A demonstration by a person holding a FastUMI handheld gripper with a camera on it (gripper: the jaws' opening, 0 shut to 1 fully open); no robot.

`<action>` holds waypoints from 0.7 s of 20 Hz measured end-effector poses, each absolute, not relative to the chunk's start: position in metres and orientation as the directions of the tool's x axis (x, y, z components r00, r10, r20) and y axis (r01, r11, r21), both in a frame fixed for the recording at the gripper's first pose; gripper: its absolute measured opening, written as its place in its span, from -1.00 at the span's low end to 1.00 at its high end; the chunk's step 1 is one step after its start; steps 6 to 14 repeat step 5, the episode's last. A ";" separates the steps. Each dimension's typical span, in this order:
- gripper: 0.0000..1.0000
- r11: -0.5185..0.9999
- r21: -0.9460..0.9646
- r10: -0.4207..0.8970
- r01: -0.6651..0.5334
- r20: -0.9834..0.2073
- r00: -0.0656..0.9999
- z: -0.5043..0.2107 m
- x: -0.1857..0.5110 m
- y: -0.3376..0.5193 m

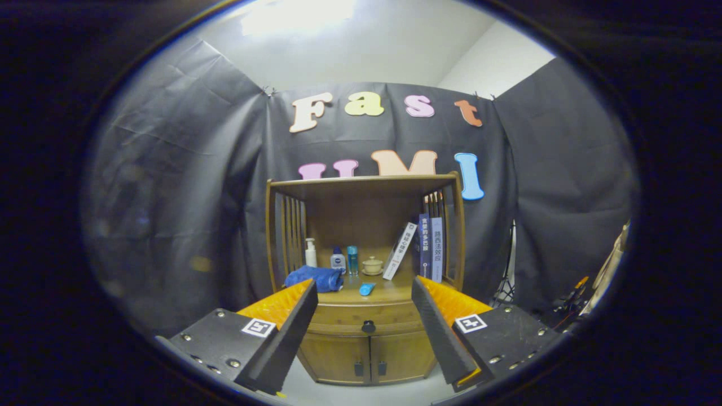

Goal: Pull open the drawer, take out the items inside it, and place them on the countertop above the cabinet.

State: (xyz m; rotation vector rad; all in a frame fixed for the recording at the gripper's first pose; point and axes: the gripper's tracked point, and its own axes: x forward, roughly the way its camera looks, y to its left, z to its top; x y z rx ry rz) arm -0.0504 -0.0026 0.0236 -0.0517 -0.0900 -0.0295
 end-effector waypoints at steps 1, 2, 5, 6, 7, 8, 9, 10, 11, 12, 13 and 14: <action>0.99 0.998 -0.060 -0.031 0.036 0.084 0.996 0.018 -0.050 -0.002; 0.99 0.998 -0.064 -0.021 0.026 0.071 0.997 0.011 -0.050 0.002; 0.99 0.999 -0.049 -0.003 0.004 0.035 0.999 -0.001 -0.043 0.010; 0.99 0.999 -0.049 -0.003 0.004 0.035 0.999 -0.001 -0.043 0.010; 0.99 0.999 -0.049 -0.003 0.004 0.035 0.999 -0.001 -0.043 0.010; 0.99 0.999 -0.049 -0.003 0.004 0.035 0.999 -0.001 -0.043 0.010; 0.99 0.999 -0.049 -0.003 0.004 0.035 0.999 -0.001 -0.043 0.010; 0.99 0.999 -0.049 -0.003 0.004 0.035 0.999 -0.001 -0.043 0.010; 0.99 0.999 -0.049 -0.003 0.004 0.035 0.999 -0.001 -0.043 0.010; 0.99 0.999 -0.049 -0.003 0.004 0.035 0.999 -0.001 -0.043 0.010; 0.99 0.999 -0.049 -0.003 0.004 0.035 0.999 -0.001 -0.043 0.010; 0.99 0.999 -0.049 -0.003 0.004 0.035 0.999 -0.001 -0.043 0.010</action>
